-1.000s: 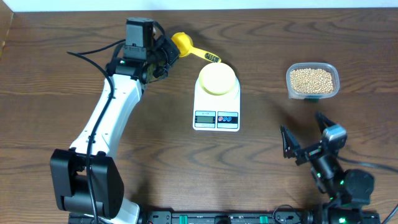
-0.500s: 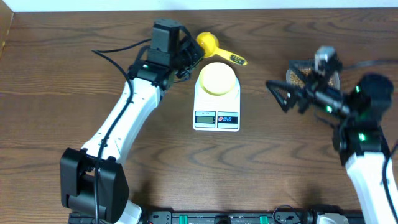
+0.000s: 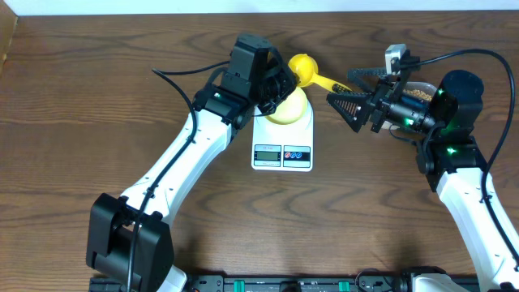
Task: Scoop item into bowl and weigh 50g on scale
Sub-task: 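Move the right gripper to the scoop and grasp its bowl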
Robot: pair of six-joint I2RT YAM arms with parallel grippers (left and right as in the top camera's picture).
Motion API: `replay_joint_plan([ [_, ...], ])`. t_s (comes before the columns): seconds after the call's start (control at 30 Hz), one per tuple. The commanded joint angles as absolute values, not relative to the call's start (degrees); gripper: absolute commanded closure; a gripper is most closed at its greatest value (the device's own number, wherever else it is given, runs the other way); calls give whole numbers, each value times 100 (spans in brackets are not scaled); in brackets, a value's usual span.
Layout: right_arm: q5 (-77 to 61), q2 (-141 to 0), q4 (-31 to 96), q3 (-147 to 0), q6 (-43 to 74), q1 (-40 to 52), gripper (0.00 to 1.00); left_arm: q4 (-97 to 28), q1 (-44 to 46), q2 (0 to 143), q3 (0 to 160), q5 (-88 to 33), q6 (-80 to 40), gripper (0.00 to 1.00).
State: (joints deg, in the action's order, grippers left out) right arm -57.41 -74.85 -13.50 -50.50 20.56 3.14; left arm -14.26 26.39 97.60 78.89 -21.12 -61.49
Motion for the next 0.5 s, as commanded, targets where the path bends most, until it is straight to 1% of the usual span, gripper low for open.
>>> replay_joint_plan([
  [0.0, -5651, -7500, -1280, -5157, 2147, 342, 9, -1400, 2617, 9642, 7979, -2213, -6112, 93],
  [0.03, -5566, -7502, -1243, -5157, 2233, 342, 17, -1400, 2620, 9642, 7979, -2213, -6112, 92],
  [0.07, -5485, -7502, -1194, -5157, 2305, 342, 22, -1400, 2620, 9642, 7979, -2213, -6112, 93],
  [0.1, -5284, -7502, -1070, -5157, 2471, 344, 26, -1400, 2620, 9642, 7979, -2213, -6112, 92],
  [0.2, -4952, -7502, -884, -5157, 2740, 349, 30, -1398, 2624, 9642, 7979, -2213, -6099, 93],
  [0.3, -4834, -7502, -878, -5157, 2893, 360, 37, -1378, 2661, 9642, 7979, -2217, -5999, 93],
  [0.33, -4713, -7502, -875, -5157, 2987, 421, 41, -1302, 2711, 9642, 7979, -2268, -5913, 93],
  [0.37, -4622, -7502, -873, -5157, 3026, 484, 43, -1214, 2746, 9644, 7979, -2303, -5817, 92],
  [0.4, -4493, -7502, -869, -5157, 3052, 585, 48, -1107, 2797, 9644, 7979, -2318, -5662, 93],
  [0.47, -4257, -7502, -849, -5157, 3127, 735, 50, -1055, 2838, 9644, 7979, -2316, -5594, 93],
])
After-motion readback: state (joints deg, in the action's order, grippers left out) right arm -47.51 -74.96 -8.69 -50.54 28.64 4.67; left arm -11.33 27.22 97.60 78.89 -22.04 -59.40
